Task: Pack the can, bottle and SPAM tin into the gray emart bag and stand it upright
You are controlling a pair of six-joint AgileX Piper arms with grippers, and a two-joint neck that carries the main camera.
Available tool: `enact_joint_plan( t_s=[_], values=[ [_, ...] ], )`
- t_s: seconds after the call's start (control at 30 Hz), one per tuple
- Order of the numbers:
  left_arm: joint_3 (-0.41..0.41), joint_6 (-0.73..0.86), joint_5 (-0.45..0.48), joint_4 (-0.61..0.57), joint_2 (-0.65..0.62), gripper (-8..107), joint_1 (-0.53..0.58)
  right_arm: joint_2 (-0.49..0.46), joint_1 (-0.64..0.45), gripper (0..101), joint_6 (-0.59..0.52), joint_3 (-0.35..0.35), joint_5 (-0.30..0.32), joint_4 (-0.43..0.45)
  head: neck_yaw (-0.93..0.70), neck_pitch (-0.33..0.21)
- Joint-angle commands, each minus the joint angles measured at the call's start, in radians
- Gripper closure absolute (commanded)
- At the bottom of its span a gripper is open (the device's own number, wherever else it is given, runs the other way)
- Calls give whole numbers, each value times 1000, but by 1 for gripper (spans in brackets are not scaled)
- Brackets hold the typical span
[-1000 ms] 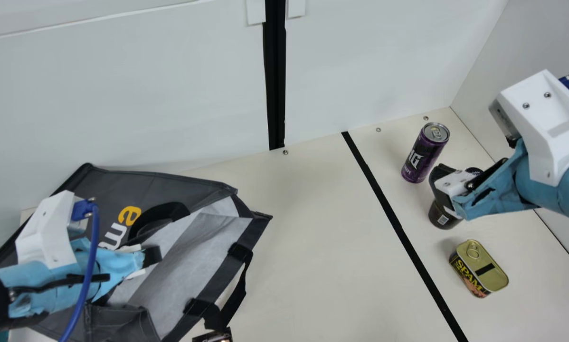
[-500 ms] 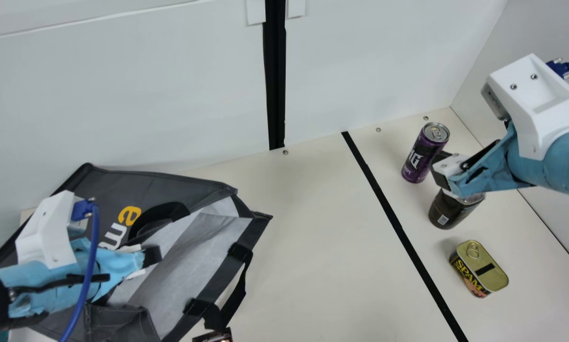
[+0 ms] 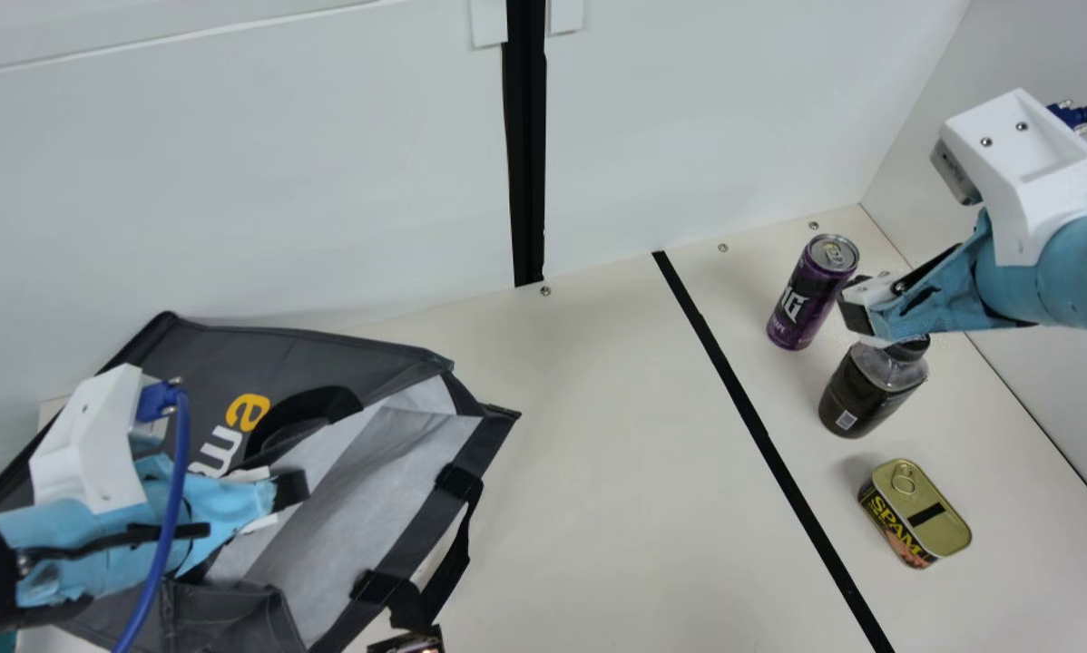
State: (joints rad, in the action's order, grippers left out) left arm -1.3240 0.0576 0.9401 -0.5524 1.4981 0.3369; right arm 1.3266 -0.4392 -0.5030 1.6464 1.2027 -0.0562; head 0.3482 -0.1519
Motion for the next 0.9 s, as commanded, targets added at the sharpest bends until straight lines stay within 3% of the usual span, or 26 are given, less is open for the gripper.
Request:
enact_joint_plan(
  t_s=[0.0,0.47,0.87],
  values=[
    [0,0,0,0,0,107,0,14,-9,6,-2,3,0,-9,1,-23],
    [0,0,0,0,0,107,0,128,-45,6,-10,24,-31,-64,1,-23],
    [0,0,0,0,0,107,0,249,-58,6,-5,92,-43,-69,1,-23]
  ],
)
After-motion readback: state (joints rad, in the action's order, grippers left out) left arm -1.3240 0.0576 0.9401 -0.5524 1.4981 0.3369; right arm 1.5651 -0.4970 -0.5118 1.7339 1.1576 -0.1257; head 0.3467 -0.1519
